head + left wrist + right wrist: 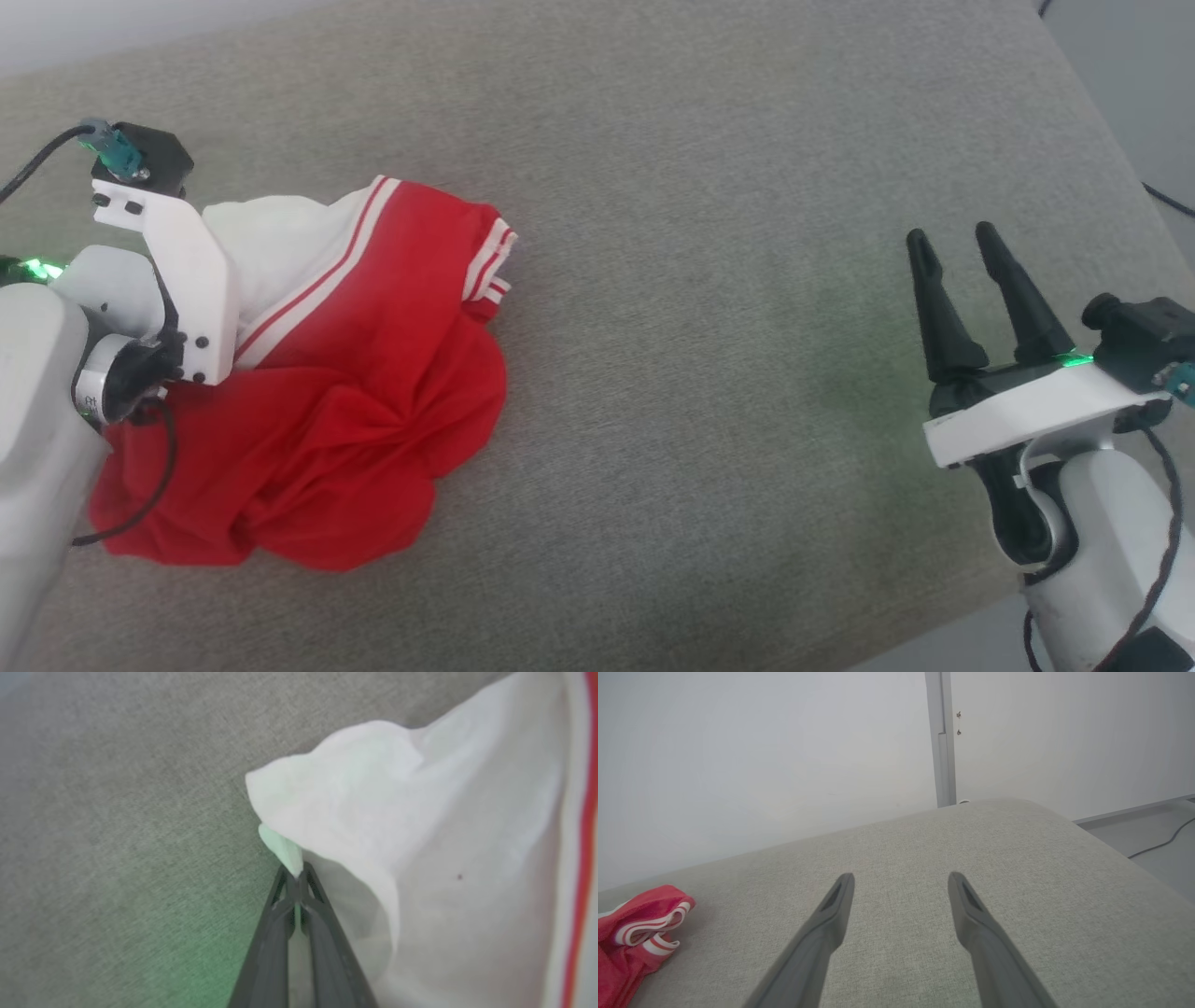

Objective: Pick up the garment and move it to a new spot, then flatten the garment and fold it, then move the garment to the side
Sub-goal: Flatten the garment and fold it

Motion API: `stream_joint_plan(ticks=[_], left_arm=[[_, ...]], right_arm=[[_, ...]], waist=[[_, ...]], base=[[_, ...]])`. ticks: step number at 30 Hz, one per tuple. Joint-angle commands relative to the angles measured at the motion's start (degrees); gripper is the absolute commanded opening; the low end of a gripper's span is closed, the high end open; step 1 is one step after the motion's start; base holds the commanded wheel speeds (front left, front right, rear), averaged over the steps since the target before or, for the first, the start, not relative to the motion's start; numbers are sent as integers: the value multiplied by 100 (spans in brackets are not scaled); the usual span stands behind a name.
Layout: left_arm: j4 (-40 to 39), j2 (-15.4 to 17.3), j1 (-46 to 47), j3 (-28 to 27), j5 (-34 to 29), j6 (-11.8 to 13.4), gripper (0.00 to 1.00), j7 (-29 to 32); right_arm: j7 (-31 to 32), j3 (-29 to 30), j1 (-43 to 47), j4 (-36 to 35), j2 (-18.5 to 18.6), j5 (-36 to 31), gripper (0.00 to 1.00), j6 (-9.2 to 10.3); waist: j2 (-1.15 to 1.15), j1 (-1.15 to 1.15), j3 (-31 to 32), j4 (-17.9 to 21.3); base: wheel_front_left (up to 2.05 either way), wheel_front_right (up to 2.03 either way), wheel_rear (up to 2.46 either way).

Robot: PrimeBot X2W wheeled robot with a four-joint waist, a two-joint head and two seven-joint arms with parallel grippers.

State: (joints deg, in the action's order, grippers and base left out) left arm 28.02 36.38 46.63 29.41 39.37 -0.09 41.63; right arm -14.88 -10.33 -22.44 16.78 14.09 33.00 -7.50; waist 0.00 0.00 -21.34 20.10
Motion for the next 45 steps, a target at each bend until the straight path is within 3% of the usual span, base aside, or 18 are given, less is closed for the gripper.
stream_joint_plan(ticks=[1, 12, 20, 26, 33, 34, 35, 37, 38, 40, 45], left_arm=[[68, 57, -64, -8, -1, 25, 0, -47], [-783, 628, -406, -675, 210, 346, 0, -782], [-1002, 1024, -1544, -1256, 616, 887, 0, -960], [-650, 878, -2481, -1446, 957, 1111, 0, -1105], [-139, 454, -2792, -1390, 1205, 1014, 0, -1295], [-76, 418, -2775, -1371, 1190, 1006, 4, -1329], [-49, 396, -2738, -1374, 1180, 974, 35, -1403], [-41, 362, -2662, -1412, 1199, 918, 68, -1525], [-62, 380, -2640, -1411, 1171, 870, 94, -1596], [-110, 395, -2611, -1423, 1136, 839, 100, -1676], [-470, 399, -2626, -1487, 1019, 735, 100, -2163]], right_arm=[[-37, 36, 8, -2, 10, 23, 100, 2], [-35, 359, 270, -92, 177, -82, 100, 1], [69, 385, 331, -177, 172, -140, 100, 1], [142, 389, 329, -256, 157, -173, 100, 2], [195, 399, 371, -256, 162, -179, 100, 2], [209, 398, 387, -249, 164, -186, 100, 2], [224, 395, 405, -247, 170, -193, 100, 1], [254, 398, 445, -242, 182, -204, 100, 2], [279, 396, 462, -243, 186, -199, 100, 2], [291, 401, 481, -250, 189, -189, 100, 2], [443, 403, 626, -280, 198, -183, 100, 2]], waist=[[0, 0, 34, -64], [0, 0, 392, -865], [0, 0, 545, -1235], [0, 0, 519, -1271], [0, 0, 544, -1299], [0, 0, 575, -1315], [0, 0, 610, -1336], [0, 0, 687, -1389], [0, 0, 730, -1421], [0, 0, 771, -1463], [0, 0, 1004, -1727]], base=[[0, 0, 0], [0, 0, 0], [0, 0, 0], [0, 0, 0], [0, 0, 0], [0, 0, 0], [0, 0, 0], [0, 0, 0], [0, 0, 0], [0, 0, 0], [0, 0, 0]])
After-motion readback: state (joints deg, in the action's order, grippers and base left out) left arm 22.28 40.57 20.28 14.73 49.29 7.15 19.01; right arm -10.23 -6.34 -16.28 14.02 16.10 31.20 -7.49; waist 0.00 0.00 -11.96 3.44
